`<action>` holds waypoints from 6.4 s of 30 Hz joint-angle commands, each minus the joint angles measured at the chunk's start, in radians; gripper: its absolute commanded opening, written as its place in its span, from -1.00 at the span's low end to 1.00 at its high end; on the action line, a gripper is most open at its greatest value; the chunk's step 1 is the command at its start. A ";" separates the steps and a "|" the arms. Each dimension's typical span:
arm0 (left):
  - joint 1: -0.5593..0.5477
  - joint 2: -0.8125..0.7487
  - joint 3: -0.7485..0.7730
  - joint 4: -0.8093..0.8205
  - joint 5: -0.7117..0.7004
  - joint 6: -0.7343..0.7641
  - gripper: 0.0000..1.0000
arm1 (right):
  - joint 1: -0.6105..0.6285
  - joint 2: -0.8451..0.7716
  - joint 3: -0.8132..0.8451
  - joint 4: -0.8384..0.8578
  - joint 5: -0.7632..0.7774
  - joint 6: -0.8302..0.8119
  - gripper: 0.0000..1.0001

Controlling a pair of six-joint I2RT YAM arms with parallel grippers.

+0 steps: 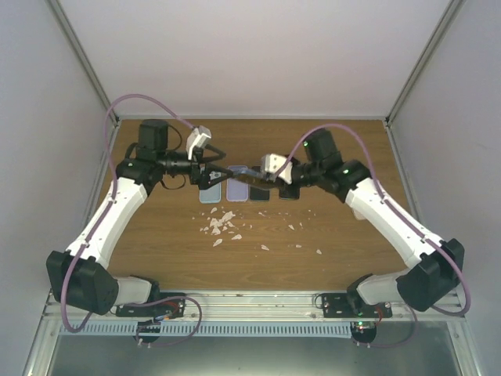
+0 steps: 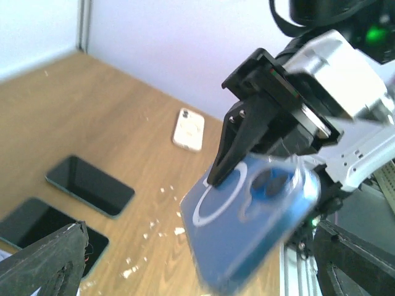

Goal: Take the phone out of the phone case
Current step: Pick up the phone at the center of the board, then remove the phone case from the phone.

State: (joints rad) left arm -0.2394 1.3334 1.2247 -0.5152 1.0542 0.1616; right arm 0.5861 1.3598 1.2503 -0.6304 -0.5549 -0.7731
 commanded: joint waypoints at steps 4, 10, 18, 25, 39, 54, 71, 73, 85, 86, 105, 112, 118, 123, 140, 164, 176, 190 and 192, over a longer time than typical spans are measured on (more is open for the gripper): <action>0.039 -0.076 0.059 0.177 0.091 -0.028 0.98 | -0.155 -0.025 0.137 0.080 -0.431 0.334 -0.99; 0.038 -0.117 0.077 0.193 0.149 -0.033 0.98 | -0.227 -0.036 0.130 0.209 -0.613 0.562 -0.99; 0.026 -0.151 0.036 0.265 0.155 -0.150 0.89 | -0.247 -0.063 0.015 0.504 -0.752 0.919 -0.99; 0.015 -0.139 -0.016 0.481 0.188 -0.410 0.62 | -0.247 -0.088 -0.106 0.783 -0.768 1.201 -0.99; -0.072 -0.065 0.041 0.568 0.194 -0.527 -0.09 | -0.247 -0.134 -0.202 0.829 -0.766 1.246 -0.99; -0.100 -0.018 0.064 0.579 0.193 -0.539 -0.37 | -0.248 -0.137 -0.200 0.795 -0.754 1.220 -0.99; -0.233 -0.015 -0.097 0.603 0.153 -0.483 -0.35 | -0.310 -0.051 -0.161 1.276 -0.654 1.785 -0.99; -0.245 -0.005 -0.096 0.609 0.147 -0.484 -0.36 | -0.311 -0.055 -0.161 1.265 -0.646 1.781 -0.99; -0.252 0.038 -0.088 0.682 0.093 -0.566 -0.46 | -0.310 -0.065 -0.174 1.300 -0.643 1.810 -0.99; -0.252 0.040 -0.088 0.683 0.088 -0.570 -0.47 | -0.311 -0.064 -0.176 1.302 -0.643 1.811 -0.99; -0.253 0.054 -0.085 0.750 0.119 -0.624 -0.35 | -0.310 -0.079 -0.195 1.255 -0.644 1.755 -0.99; -0.252 0.056 -0.096 0.777 0.123 -0.649 -0.37 | -0.311 -0.083 -0.196 1.238 -0.645 1.741 -0.99; -0.251 0.067 -0.087 0.710 0.072 -0.600 -0.48 | -0.310 -0.085 -0.203 1.277 -0.652 1.771 -0.99; -0.245 0.071 -0.087 0.643 0.019 -0.548 -0.56 | -0.311 -0.088 -0.218 1.350 -0.663 1.834 -0.99; -0.203 0.104 -0.104 0.569 -0.096 -0.514 -0.73 | -0.311 -0.083 -0.300 1.712 -0.666 2.121 -0.99; -0.176 0.140 -0.098 0.634 -0.062 -0.569 -0.42 | -0.295 -0.093 -0.301 1.747 -0.683 2.116 -0.99; -0.140 -0.030 -0.102 0.963 0.098 -0.727 0.46 | -0.326 -0.080 -0.252 1.516 -0.658 1.924 -0.99; -0.272 0.036 -0.043 0.889 -0.042 -0.721 0.33 | -0.327 -0.065 -0.241 1.568 -0.640 1.963 -0.99; -0.281 0.045 -0.044 0.899 -0.053 -0.732 0.24 | -0.326 -0.062 -0.242 1.574 -0.638 1.968 -0.99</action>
State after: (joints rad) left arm -0.5064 1.3582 1.1584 0.3477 1.0462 -0.5545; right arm 0.2668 1.3018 0.9710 0.8818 -1.2316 1.1851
